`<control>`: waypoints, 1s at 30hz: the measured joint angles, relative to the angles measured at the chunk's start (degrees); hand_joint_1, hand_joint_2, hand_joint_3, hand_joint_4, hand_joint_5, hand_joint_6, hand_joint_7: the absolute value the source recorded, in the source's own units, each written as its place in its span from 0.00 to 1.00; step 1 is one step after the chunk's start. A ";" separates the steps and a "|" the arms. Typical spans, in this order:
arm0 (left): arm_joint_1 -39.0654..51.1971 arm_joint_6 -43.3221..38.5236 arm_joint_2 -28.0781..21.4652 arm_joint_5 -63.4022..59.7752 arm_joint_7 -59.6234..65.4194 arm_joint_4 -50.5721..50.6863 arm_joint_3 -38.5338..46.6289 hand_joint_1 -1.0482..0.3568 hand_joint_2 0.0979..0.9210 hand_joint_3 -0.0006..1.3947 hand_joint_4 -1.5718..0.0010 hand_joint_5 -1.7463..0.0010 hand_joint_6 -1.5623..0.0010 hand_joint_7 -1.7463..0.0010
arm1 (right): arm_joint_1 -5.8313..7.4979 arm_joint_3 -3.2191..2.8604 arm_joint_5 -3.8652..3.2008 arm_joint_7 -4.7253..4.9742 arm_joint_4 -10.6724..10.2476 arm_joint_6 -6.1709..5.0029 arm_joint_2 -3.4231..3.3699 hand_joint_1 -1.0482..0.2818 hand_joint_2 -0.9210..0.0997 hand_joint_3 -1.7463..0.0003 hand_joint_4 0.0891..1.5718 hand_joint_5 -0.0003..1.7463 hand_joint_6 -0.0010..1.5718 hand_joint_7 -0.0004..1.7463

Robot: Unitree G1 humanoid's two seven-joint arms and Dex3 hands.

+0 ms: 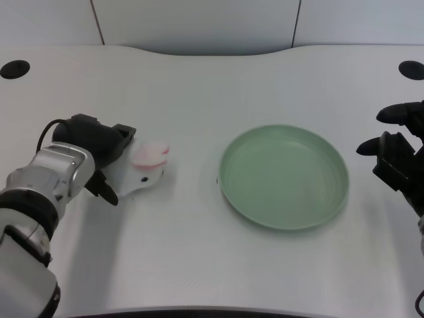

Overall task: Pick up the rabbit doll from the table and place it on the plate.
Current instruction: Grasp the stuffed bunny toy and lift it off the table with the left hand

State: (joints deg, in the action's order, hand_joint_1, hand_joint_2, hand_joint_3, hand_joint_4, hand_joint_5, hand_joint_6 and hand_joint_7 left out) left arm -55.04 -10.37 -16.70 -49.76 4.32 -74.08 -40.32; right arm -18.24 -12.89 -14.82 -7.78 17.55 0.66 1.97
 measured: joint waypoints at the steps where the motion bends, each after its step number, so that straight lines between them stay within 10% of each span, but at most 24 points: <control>1: 0.01 0.02 0.18 -0.04 1.00 -0.21 -0.11 0.25 0.83 0.00 0.98 0.75 0.85 0.98 | 0.02 0.00 -0.06 0.01 -0.07 0.01 -0.05 0.76 0.05 0.42 0.09 1.00 0.00 1.00; 5: 0.03 0.01 0.66 -0.88 4.32 -0.65 -1.24 0.32 0.95 0.01 0.96 0.47 0.68 0.95 | 0.17 0.03 -0.15 0.05 -0.73 0.12 -0.25 0.76 0.06 0.42 0.09 1.00 0.00 1.00; 10: 0.16 -0.32 0.97 -1.12 6.61 -0.97 -1.50 0.41 0.92 0.00 0.92 0.39 0.60 0.92 | 0.40 0.15 -0.01 0.56 -1.00 0.11 -0.45 0.76 0.06 0.42 0.09 1.00 0.00 1.00; 12: 0.26 -1.18 1.07 0.66 6.74 -1.13 -0.04 0.45 0.93 0.01 0.78 0.19 0.62 0.52 | 0.55 0.00 -0.32 0.56 -1.05 0.11 -0.73 0.76 0.04 0.42 0.08 1.00 0.00 1.00; 18: 0.29 -1.44 2.04 3.55 5.97 -1.54 2.82 0.51 0.88 0.00 0.58 0.01 0.64 0.11 | 0.78 -0.12 -1.05 0.55 -1.07 0.12 -1.35 0.77 0.01 0.43 0.08 1.00 0.00 1.00; 27: 0.29 -1.27 2.17 4.72 5.69 -1.59 3.80 0.50 0.91 0.01 0.53 0.00 0.59 0.09 | 0.78 -0.84 -2.31 -0.72 -1.03 0.33 -0.72 0.76 0.01 0.43 0.08 1.00 0.00 1.00; 28: 0.29 -1.27 2.16 4.72 5.69 -1.59 3.80 0.50 0.92 0.02 0.55 0.05 0.59 0.15 | 0.78 -0.91 -2.31 -0.80 -1.02 0.33 -0.70 0.76 0.02 0.43 0.08 1.00 0.00 1.00; 30: 0.30 -1.52 2.29 7.65 3.88 -1.47 6.55 0.49 0.94 0.06 0.61 0.27 0.47 0.59 | 0.59 -0.87 -2.10 -1.40 -0.16 0.29 -0.14 0.77 0.03 0.44 0.10 1.00 0.00 1.00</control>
State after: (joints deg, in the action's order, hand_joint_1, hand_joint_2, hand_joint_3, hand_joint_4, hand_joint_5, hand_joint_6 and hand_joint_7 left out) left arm -54.74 -11.89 -14.41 -42.11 8.20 -75.54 -33.77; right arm -17.65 -13.76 -16.92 -9.18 17.39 0.96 1.84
